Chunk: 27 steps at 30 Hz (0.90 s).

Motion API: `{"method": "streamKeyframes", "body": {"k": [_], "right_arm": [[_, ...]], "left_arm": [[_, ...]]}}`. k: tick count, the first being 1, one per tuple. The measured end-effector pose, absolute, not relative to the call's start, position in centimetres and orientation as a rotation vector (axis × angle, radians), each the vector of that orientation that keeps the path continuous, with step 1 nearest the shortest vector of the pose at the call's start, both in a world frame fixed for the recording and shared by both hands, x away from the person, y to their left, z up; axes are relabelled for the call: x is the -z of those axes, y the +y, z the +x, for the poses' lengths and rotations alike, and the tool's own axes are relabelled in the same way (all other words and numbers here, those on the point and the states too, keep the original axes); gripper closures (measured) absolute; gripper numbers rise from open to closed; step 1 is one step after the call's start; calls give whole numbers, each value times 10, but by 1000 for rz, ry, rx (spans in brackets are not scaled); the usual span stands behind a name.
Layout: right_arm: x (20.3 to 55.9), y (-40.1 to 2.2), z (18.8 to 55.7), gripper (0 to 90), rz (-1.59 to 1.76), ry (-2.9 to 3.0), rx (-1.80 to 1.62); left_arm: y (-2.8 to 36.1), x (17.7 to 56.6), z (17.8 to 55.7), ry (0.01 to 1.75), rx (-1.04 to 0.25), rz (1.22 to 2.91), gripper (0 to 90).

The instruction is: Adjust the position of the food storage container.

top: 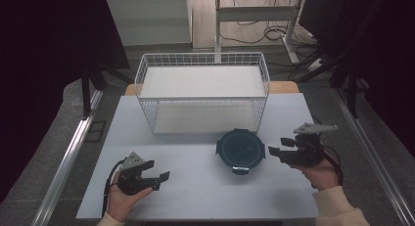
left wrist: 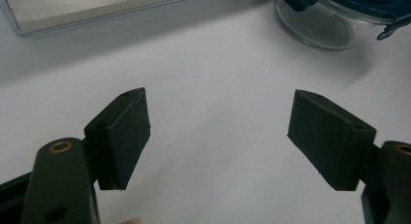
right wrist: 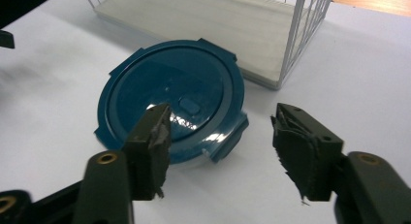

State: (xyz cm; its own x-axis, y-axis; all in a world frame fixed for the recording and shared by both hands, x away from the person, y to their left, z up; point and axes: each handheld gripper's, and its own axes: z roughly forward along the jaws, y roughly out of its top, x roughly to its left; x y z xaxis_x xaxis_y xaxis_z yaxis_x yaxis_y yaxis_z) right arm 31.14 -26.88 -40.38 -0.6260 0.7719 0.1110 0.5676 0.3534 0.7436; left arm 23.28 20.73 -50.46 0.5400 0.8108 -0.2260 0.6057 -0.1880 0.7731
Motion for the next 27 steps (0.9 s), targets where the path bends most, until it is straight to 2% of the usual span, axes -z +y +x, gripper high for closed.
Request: {"method": "streamKeyframes", "body": {"k": [5,10,11,19,20,21,27], "right_arm": [[399,-260,333,468,1188,2426,-1081],[401,-251,362,580,1172,2512,-1001],[401,-251,362,580,1172,2512,-1001],[415,-235,393,801,1186,2539,-872],[415,-235,393,801,1186,2539,-872],[421,-233,399,857,1181,2548,-856],[434,-229,411,896,1177,2556,-780]], "left_arm": [[206,505,232,1159,-289,1898,223],[207,506,233,1156,-291,1901,223],[207,506,233,1156,-291,1901,223],[207,507,233,1159,-285,1901,223],[207,507,233,1159,-285,1901,222],[207,507,233,1161,-283,1902,222],[208,506,232,1163,-297,1891,222]]}}
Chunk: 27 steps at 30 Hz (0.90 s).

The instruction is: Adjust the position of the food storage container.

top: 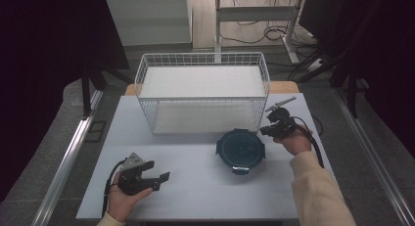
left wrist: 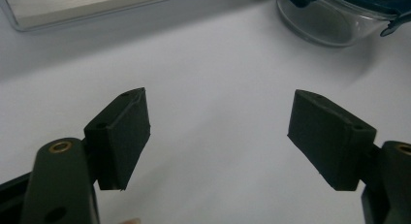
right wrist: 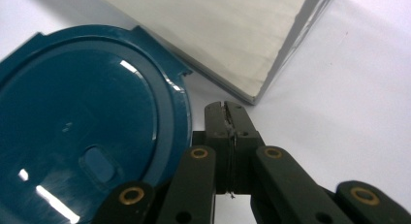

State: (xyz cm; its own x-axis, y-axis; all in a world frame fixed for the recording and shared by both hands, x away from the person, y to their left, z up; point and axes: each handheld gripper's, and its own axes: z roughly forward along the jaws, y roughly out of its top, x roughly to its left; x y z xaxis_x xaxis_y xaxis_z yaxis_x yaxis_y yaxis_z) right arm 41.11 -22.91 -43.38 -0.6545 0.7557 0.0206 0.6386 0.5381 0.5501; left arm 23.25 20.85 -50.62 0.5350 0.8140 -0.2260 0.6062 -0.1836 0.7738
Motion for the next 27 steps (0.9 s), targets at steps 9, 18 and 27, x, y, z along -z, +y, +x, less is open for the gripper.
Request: {"method": "streamKeyframes", "body": {"k": [9,18,27], "right_arm": [[447,-220,416,898,1139,2584,-716],[454,-212,414,900,1109,2602,-683],[453,-208,409,900,1105,2572,-646]], "left_arm": [[209,507,233,1164,-292,1894,222],[211,505,233,1174,-306,1873,222],[212,507,234,1179,-292,1879,221]]}}
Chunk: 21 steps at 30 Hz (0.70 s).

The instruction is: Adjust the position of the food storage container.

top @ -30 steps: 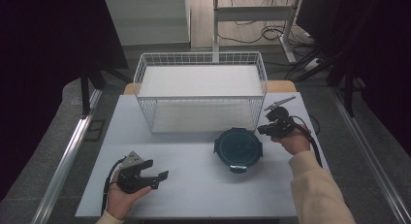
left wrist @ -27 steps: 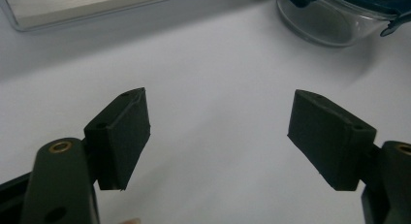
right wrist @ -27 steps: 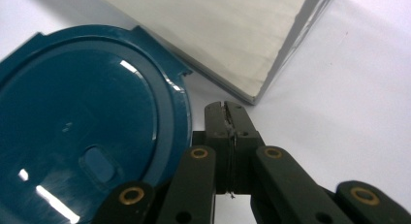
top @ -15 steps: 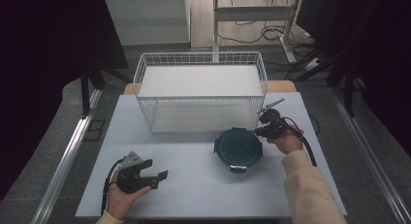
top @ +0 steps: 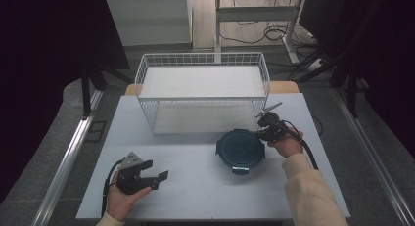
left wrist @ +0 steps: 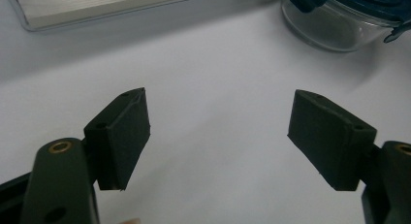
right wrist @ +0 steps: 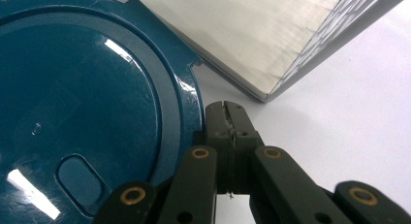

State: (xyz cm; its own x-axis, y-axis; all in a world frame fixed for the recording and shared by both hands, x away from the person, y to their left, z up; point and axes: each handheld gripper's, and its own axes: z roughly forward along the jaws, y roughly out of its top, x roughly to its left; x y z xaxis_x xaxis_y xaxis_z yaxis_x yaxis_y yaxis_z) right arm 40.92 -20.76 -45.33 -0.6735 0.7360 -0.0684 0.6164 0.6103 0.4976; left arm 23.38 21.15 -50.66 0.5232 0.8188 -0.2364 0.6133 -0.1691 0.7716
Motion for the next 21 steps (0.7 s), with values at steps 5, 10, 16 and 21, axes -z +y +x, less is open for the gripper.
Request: {"method": "streamKeyframes", "body": {"k": [5,10,16,21], "right_arm": [[453,-206,407,900,1104,2567,-636],[454,-201,404,900,1100,2570,-643],[454,-192,399,900,1083,2589,-636],[454,-181,394,900,1063,2595,-636]], "left_arm": [[211,507,234,1176,-291,1883,222],[211,507,235,1179,-290,1882,221],[211,507,235,1177,-290,1885,222],[211,508,235,1177,-288,1887,222]]}}
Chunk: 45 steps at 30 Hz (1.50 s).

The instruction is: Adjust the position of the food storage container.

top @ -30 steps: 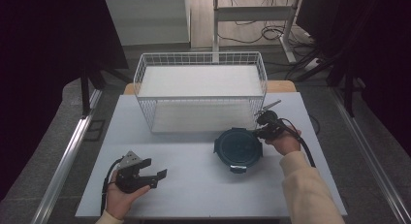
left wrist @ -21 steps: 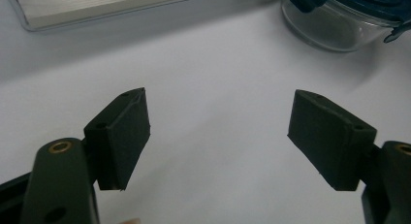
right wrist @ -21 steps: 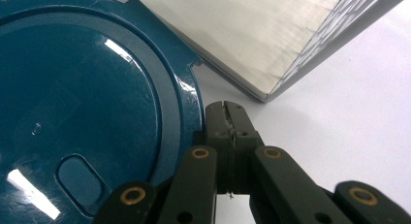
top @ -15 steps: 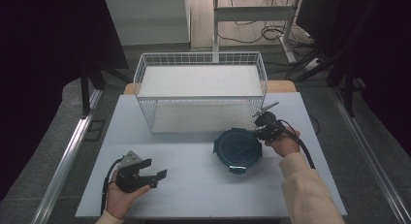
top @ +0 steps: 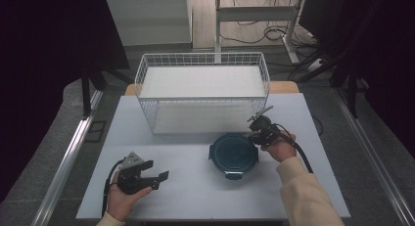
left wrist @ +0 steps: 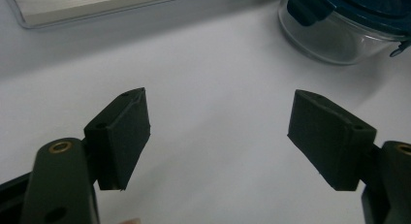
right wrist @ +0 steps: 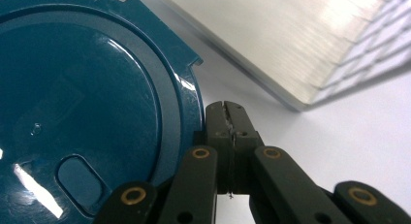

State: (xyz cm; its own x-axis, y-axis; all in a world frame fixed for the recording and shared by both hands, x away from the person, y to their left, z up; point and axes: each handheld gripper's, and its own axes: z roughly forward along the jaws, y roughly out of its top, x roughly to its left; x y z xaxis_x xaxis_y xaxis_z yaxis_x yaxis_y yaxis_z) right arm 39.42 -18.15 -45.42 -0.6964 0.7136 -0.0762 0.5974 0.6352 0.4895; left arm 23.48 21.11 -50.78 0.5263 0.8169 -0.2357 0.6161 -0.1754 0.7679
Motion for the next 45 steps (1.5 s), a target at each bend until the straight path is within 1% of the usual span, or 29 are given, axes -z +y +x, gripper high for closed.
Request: {"method": "streamKeyframes", "body": {"k": [17,40,43,45], "right_arm": [[456,-135,369,900,944,2661,-624],[458,-127,352,900,938,2682,-672],[459,-133,356,900,924,2690,-758],[453,-138,353,900,937,2637,-820]], "left_arm": [[211,507,234,1183,-281,1875,221],[210,507,234,1183,-274,1881,220],[210,507,234,1178,-279,1881,220],[211,507,233,1184,-279,1873,220]]}}
